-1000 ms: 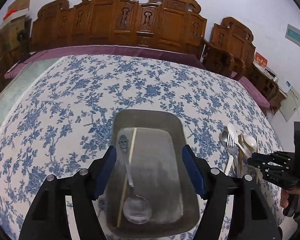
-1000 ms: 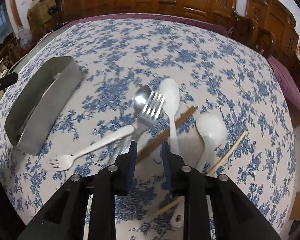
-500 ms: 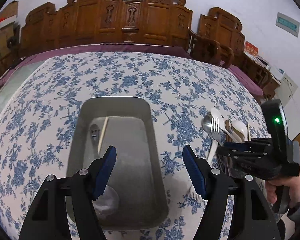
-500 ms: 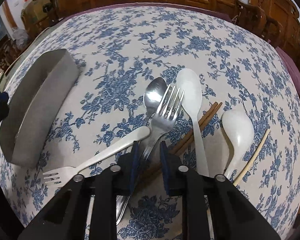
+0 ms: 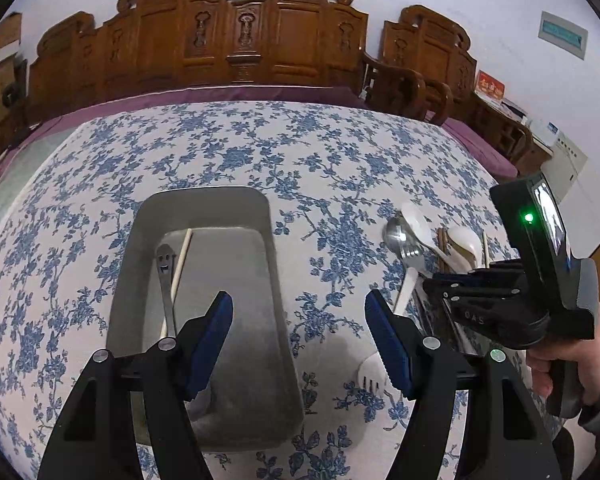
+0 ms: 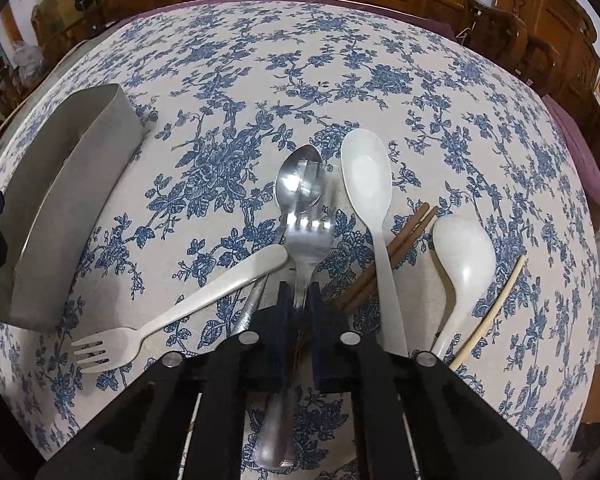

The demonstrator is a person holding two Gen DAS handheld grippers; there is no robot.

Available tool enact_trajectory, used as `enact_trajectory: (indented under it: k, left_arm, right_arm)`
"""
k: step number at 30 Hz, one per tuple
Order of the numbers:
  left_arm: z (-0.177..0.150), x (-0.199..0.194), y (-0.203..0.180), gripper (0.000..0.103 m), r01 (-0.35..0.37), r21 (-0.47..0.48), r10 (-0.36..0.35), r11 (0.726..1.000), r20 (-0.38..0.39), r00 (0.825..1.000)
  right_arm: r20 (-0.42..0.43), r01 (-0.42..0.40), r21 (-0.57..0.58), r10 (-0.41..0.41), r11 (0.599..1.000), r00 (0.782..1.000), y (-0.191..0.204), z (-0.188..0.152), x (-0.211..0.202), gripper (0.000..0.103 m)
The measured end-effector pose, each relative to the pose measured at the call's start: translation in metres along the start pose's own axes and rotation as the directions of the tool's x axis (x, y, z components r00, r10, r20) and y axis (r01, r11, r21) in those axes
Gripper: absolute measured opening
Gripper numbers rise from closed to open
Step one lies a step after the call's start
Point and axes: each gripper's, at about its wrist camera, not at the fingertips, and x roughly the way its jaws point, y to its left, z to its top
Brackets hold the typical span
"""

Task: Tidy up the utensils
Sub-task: 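Return to the pile and grasp a steel fork with the right tool, then grasp the white plastic fork from the pile with the left tool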

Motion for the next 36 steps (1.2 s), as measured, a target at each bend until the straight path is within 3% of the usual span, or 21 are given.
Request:
enact_trajectory:
  k: [9,19,28,36]
  left_arm:
    - [-0.016,0.004,-0.036,0.066,0.029,0.048,-0.028,0.998,-0.032,0.999]
    - [-0.025,0.027,-0.084,0.049,0.036,0.156,-0.020,0.987,-0.099,0.995]
    - [-0.028,0.067,-0.085,0.039,0.027,0.128,-0.001,0.991,-0.203,0.979]
    - [-0.028,0.080,-0.080,0.030,0.000,0.152,0.034,0.988,-0.226,0.974]
  right_arm:
    - [0.079,-0.038,-0.031,0.041,0.999,0.996,-0.001,-0.013,-0.029,0.008]
    - [0.127,-0.096,-0.025,0.098,0.995,0.987,-0.021,-0.025,-0.052,0.008]
    - [0.127,-0.105,-0.025,0.107,0.994,0.986,-0.032,-0.031,-0.055,0.008]
    - [0.128,-0.107,-0.028,0.110,0.994,0.986,-0.030,-0.033,-0.059,0.008]
